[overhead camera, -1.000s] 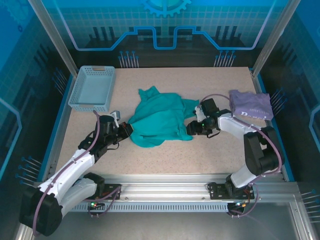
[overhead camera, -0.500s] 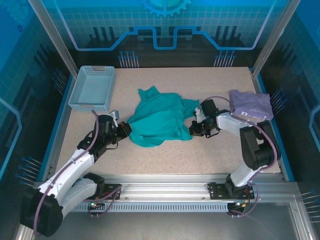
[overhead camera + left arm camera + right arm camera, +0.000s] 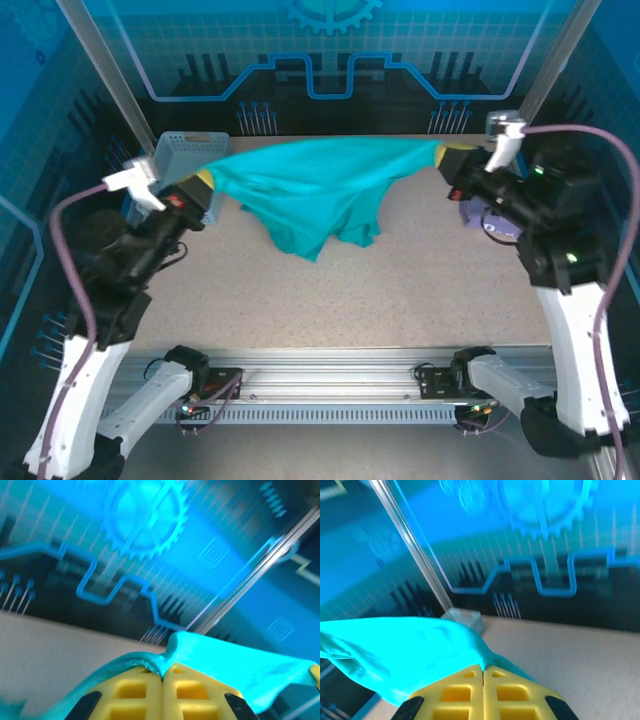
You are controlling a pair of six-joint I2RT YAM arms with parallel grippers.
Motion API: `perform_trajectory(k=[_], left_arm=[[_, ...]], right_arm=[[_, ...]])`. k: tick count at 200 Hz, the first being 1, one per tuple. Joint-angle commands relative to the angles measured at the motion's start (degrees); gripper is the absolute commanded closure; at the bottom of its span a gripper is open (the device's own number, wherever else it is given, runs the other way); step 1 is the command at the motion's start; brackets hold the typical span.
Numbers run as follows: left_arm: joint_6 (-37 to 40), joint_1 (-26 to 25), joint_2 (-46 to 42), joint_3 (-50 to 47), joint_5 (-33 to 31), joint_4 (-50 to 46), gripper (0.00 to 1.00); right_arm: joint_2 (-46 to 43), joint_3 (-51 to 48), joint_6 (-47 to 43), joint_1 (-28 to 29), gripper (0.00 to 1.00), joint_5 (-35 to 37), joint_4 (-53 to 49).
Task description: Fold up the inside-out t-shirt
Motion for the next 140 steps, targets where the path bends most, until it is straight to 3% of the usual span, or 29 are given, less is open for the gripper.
perform_trajectory(k=[1,36,68,109,140], left_arm=[[4.1,0.5,0.0,5.2,-5.2,-2.9,1.0],[5.1,0.6,6.1,4.9,-9.0,-2.9,1.0],[6.8,3.6,19.6,6.7,-9.1,3.1,1.0],[4.0,9.9,37.1,27.7,-0.9,4.2,1.0],[5.2,10.4,40.3,42.7,2.6,1.3,1.0]], right_arm=[[-1.4,5.1,-1.0,-0.8,1.0,5.4,-7.7],[-2.4,2.2,-0.3,-0.7,1.0,9.5,-4.1],[6.4,1.4,-0.2,-1.6,1.0,11.6,2.6],[20.8,16.9,1.6,-4.8,1.0,9.2,7.9],[25.8,31.6,0.2,-4.8,1.0,8.3,4.8]])
